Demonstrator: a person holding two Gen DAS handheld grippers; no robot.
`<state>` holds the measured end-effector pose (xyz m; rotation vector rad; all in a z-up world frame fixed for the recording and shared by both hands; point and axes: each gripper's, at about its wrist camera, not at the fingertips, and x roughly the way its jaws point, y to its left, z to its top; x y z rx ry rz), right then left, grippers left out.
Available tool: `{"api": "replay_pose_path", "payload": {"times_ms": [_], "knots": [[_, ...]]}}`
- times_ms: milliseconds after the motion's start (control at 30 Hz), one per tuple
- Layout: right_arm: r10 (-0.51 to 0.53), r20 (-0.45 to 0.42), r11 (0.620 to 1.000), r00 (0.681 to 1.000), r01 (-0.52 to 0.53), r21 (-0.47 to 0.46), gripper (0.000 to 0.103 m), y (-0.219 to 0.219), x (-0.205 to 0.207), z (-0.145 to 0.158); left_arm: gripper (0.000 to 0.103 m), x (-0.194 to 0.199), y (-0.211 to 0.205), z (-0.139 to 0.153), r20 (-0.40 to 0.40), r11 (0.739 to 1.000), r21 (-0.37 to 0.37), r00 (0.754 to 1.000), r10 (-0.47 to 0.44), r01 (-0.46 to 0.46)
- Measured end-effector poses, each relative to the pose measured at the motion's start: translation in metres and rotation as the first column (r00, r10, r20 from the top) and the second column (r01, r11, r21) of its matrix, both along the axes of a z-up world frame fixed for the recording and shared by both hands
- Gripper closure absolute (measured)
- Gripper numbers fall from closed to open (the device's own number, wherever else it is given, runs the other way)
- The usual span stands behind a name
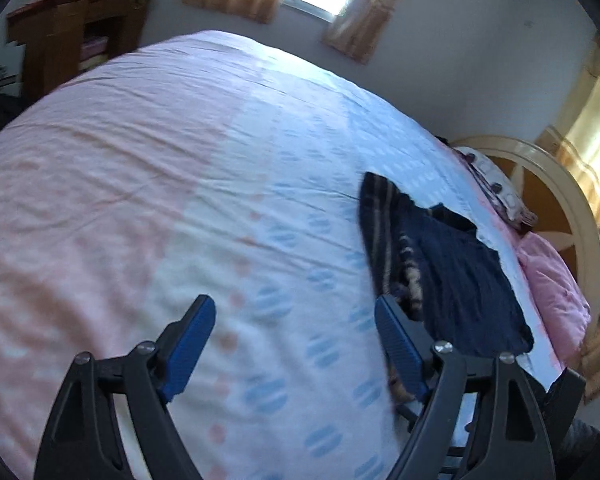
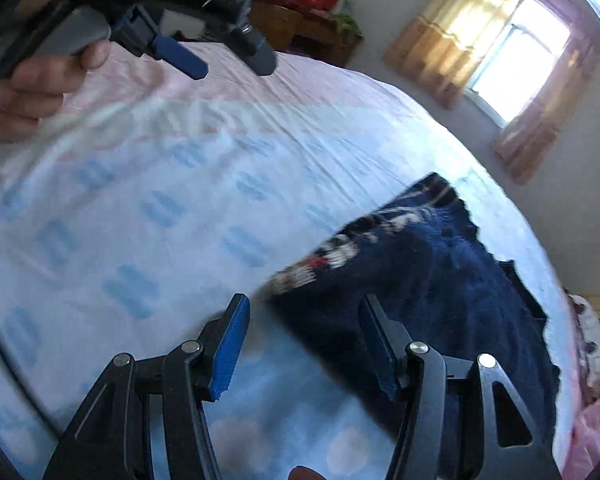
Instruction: Fold small clothes
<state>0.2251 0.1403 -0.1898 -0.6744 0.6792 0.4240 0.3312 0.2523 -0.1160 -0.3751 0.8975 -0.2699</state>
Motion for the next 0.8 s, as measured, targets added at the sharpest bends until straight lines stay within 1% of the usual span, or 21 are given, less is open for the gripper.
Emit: {"api": "replay_pose_path", "payload": {"times_ms": [33, 67, 133, 200, 300, 400, 467, 567, 700, 800], "knots": [[-0.023, -0.003, 1.000, 1.000, 0.023, 0.006, 0.046, -0.003, 0.005, -0.001, 0.019, 0.008, -0.006, 0.000, -0.002, 1.000, 0.001, 1.000, -0.015, 0.015], [-0.028, -0.023, 0.999, 0.999, 0.029, 0.025, 0.046, -0.005, 0.008, -0.002, 0.019, 0.015, -0.013, -0.001, -0.005, 0.999, 0.000, 0.999, -0.032, 0.032], [-0.025, -0.029, 0.999, 0.999, 0.026, 0.043, 0.047, -0.007, 0.010, -0.004, 0.019, 0.033, -0.028, -0.002, -0.008, 0.996, -0.017, 0.996, -0.084, 0.084], [-0.013, -0.031, 0.998, 0.999, 0.015, 0.053, 0.056, -0.007, 0.008, -0.006, 0.019, 0.050, -0.046, -0.003, -0.006, 0.990, -0.037, 0.991, -0.134, 0.134], [0.004, -0.025, 0.999, 1.000, -0.003, 0.050, 0.063, -0.005, 0.004, -0.008, 0.019, 0.076, -0.067, -0.005, -0.001, 0.981, -0.065, 0.983, -0.181, 0.181], [0.006, -0.019, 0.999, 1.000, -0.005, 0.048, 0.064, -0.004, 0.003, -0.011, 0.019, 0.098, -0.087, -0.009, -0.010, 0.972, -0.082, 0.975, -0.221, 0.219], [0.006, -0.033, 0.998, 0.999, -0.004, 0.065, 0.064, -0.007, 0.006, -0.011, 0.018, 0.112, -0.100, -0.015, -0.017, 0.966, -0.091, 0.970, -0.244, 0.242], [0.005, -0.048, 0.996, 0.999, -0.001, 0.085, 0.064, -0.010, 0.008, -0.012, 0.018, 0.132, -0.117, -0.024, -0.049, 0.958, -0.088, 0.960, -0.276, 0.271], [0.005, -0.041, 0.997, 0.999, -0.002, 0.079, 0.064, -0.009, 0.008, -0.012, 0.019, 0.153, -0.130, -0.040, -0.108, 0.957, -0.082, 0.952, -0.288, 0.280], [0.005, -0.038, 0.997, 0.999, -0.002, 0.079, 0.064, -0.010, 0.007, -0.013, 0.018, 0.159, -0.133, -0.044, -0.102, 0.956, -0.093, 0.953, -0.286, 0.277]]}}
